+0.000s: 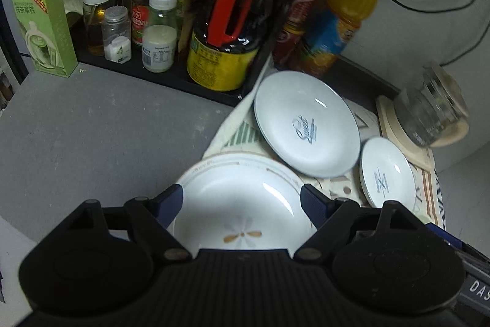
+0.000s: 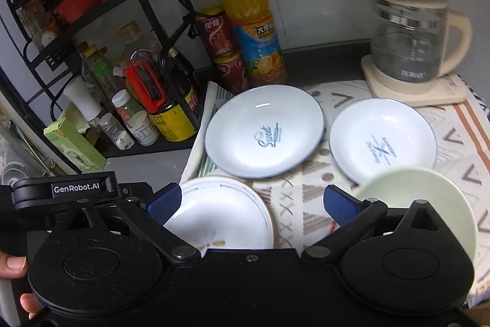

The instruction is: Organize plates and bowls

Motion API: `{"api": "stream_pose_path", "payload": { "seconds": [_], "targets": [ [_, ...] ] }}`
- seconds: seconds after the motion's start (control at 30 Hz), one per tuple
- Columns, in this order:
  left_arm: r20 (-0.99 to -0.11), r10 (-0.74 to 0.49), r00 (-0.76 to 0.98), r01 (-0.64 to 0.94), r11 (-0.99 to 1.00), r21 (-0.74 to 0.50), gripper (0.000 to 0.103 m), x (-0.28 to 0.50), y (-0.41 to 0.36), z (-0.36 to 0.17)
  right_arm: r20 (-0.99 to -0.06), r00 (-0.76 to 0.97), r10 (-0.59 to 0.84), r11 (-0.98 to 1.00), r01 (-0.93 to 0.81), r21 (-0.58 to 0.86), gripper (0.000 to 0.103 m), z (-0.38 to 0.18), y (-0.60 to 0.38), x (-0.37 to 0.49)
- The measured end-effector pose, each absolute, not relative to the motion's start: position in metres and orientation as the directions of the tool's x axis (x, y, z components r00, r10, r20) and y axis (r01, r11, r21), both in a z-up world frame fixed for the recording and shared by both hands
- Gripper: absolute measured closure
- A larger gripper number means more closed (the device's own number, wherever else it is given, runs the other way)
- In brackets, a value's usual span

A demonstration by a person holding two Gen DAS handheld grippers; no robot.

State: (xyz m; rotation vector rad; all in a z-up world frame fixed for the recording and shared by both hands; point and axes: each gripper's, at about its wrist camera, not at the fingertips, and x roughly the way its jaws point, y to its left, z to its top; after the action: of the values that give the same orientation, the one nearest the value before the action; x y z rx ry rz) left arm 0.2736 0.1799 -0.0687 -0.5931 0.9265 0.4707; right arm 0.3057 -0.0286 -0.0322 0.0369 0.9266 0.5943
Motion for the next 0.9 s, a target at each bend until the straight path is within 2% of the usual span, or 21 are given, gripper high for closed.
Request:
{"api": "stream_pose_path", "payload": {
  "seconds": [0.3, 0.37, 0.53, 0.9],
  "targets": [
    [-0.828, 0.105, 0.550, -0.607, 0.732, -0.310, 0.021, 0.305, 0.205, -0.078, -0.748, 0.450, 0.488, 0.851, -0.436, 0.293, 0.005, -0.048, -0.001, 0.348],
    [-0.824, 0.095, 0.559, -0.599, 0.733, -0.322, 0.022, 0.315, 0.208, -0.082, -0.757, 0.453, 0.470, 0.865, -0.407, 0.294, 0.009, -0.055, 0.002, 0.360],
    [-0.832, 0.049, 0.553, -0.597, 0.720, -0.354, 0.027, 0.341, 0.218, -0.099, -0.796, 0.392, 0.462, 0.881, -0.308, 0.359, 0.029, -0.078, 0.004, 0.387],
    [-0.854, -0.036, 0.518, -0.611, 0.683, -0.400, 0.057, 0.381, 0.235, -0.145, -0.864, 0.310, 0.397, 0.917, -0.165, 0.362, 0.033, -0.123, 0.017, 0.414]
  ]
}}
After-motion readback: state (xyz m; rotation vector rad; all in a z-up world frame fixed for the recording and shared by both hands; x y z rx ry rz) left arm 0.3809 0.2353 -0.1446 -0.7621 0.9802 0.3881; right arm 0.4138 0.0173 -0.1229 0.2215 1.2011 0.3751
